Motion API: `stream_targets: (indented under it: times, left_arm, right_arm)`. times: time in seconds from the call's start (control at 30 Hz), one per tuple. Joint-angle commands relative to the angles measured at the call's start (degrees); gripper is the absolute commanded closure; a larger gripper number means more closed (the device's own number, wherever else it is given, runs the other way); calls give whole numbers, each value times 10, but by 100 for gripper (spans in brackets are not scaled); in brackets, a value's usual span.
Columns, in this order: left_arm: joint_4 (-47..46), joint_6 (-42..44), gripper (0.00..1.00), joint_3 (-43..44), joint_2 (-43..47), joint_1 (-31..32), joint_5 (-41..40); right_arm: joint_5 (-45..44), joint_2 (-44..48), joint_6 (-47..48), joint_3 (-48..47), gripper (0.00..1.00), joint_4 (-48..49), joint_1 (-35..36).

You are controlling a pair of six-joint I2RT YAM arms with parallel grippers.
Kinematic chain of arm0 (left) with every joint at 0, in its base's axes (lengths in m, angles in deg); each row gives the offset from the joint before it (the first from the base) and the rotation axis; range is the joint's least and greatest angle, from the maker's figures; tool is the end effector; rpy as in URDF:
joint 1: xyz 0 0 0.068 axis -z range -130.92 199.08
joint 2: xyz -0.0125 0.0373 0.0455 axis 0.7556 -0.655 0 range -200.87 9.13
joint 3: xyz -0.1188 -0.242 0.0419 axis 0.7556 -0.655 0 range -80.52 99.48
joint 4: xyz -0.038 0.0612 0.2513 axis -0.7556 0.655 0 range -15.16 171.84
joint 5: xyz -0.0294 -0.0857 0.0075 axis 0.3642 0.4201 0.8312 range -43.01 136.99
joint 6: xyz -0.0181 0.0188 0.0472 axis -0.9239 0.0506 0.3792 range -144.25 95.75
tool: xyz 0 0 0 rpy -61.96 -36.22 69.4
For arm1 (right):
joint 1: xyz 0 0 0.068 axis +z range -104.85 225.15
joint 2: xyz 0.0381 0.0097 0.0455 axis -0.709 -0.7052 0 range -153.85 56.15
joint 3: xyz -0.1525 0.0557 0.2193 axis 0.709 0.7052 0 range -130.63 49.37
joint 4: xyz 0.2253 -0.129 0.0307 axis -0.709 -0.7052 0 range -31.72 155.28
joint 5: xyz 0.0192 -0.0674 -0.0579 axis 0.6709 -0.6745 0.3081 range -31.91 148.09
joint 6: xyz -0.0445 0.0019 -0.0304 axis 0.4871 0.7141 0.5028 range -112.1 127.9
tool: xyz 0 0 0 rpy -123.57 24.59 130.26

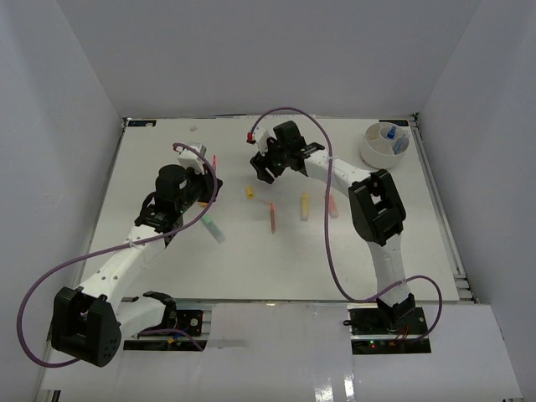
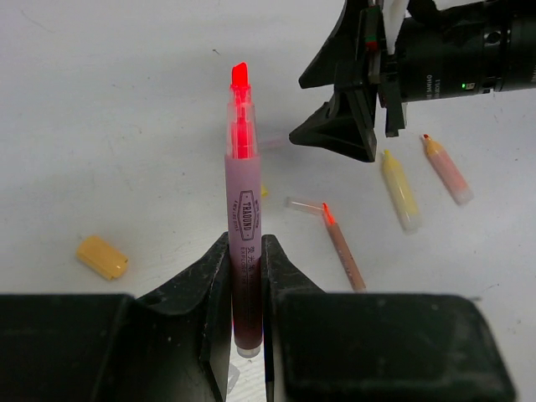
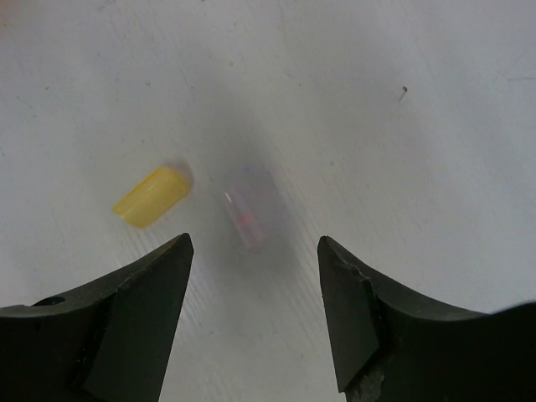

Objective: Sort the stationery into containers
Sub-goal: Pick up the pen cap from the center of the board.

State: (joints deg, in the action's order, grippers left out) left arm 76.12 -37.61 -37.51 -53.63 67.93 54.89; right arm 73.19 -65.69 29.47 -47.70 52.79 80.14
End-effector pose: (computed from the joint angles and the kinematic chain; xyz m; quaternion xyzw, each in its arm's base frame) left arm 0.2368 -0.0860 0.2826 0.0783 0.8195 -0.2112 0.5269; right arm 0.3988 0.2903 0.2241 -0.4722 0.7545 0.1683 0.4236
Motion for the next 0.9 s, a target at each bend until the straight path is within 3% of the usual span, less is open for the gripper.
stream_targets:
  times: [0.0,0.2,0.47,0.87]
  left_arm:
    - [8,7,100,18,20,-3,-25]
    - [9,9,100,20,17,-3,-19]
    - [9,7,100,20,13,-3,-6]
    - [7,7,100,20,10,-2,4]
  right_arm:
    - [25,-46,66,-78,33,-50,-1]
    - [36,-99,87,-107,42,-54,-3]
    - [85,-133,105,-127,45,-74,-2]
    - [69,-160,115,-145,52,-95,-1]
